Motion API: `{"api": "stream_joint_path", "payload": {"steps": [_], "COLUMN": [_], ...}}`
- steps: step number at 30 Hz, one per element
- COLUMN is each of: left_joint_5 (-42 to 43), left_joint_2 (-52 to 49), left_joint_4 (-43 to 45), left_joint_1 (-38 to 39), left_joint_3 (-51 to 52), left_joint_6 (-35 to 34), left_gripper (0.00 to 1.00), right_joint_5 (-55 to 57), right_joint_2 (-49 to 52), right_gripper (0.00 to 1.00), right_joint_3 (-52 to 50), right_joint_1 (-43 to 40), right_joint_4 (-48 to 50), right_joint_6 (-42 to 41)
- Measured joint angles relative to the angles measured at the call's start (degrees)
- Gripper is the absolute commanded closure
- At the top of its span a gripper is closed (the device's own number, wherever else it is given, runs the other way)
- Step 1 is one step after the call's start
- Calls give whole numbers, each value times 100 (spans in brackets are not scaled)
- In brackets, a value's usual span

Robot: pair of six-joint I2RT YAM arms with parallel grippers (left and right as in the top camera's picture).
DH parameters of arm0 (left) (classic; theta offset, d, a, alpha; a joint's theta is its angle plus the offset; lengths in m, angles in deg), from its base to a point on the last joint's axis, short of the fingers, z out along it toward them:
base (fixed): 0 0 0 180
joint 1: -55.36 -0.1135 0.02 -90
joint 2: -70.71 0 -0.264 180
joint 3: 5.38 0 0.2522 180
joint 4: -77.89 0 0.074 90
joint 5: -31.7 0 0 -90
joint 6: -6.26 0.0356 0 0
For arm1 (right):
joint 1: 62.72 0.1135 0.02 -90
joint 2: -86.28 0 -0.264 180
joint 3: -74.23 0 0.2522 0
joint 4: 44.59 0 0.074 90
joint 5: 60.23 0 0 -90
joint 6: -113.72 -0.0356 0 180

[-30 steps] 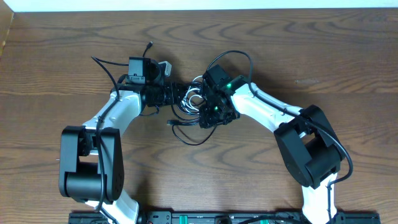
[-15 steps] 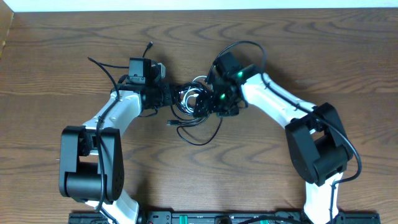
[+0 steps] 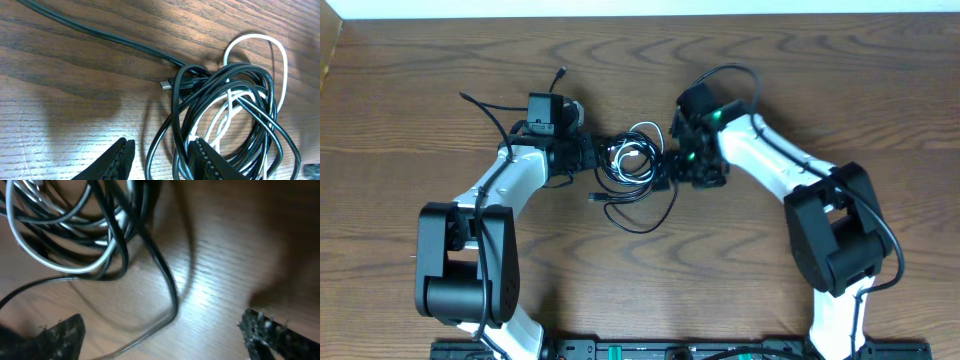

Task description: Untangle cables

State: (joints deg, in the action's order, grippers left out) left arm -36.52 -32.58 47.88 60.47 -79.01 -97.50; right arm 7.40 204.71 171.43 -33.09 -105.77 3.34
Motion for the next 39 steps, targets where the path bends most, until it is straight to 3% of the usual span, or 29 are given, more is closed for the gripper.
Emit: {"api": "stream_joint_path", "payload": {"steps": [6, 10, 14, 24, 28, 39], "left_joint_5": [-76, -76, -76, -76, -76, -79], "left_joint_2": [0, 0, 0, 0, 0, 0], "left_joint_4": [0, 0, -2, 0, -2, 0], "left_joint_1": [0, 0, 0, 0, 0, 0], "left_joint_3": [0, 0, 0, 0, 0, 0], "left_joint_6": [0, 0, 0, 0, 0, -2], "left_gripper": [60, 60, 60, 60, 59, 59], "right_joint_5": [92, 614, 1445, 1996, 2188, 2347], "right_joint_2": [-72, -72, -72, -72, -72, -72], "right_gripper": [1, 37, 54, 56, 67, 80], "right_joint_3": [-317, -339, -369, -372, -374, -374], "right_joint_1": [671, 1040, 1283, 1364, 1364, 1364], "right_joint_4": [1220, 1408, 1384, 1322, 1250, 1231], "right_joint_6": [-566, -734, -1080, -1342, -1534, -1792]}}
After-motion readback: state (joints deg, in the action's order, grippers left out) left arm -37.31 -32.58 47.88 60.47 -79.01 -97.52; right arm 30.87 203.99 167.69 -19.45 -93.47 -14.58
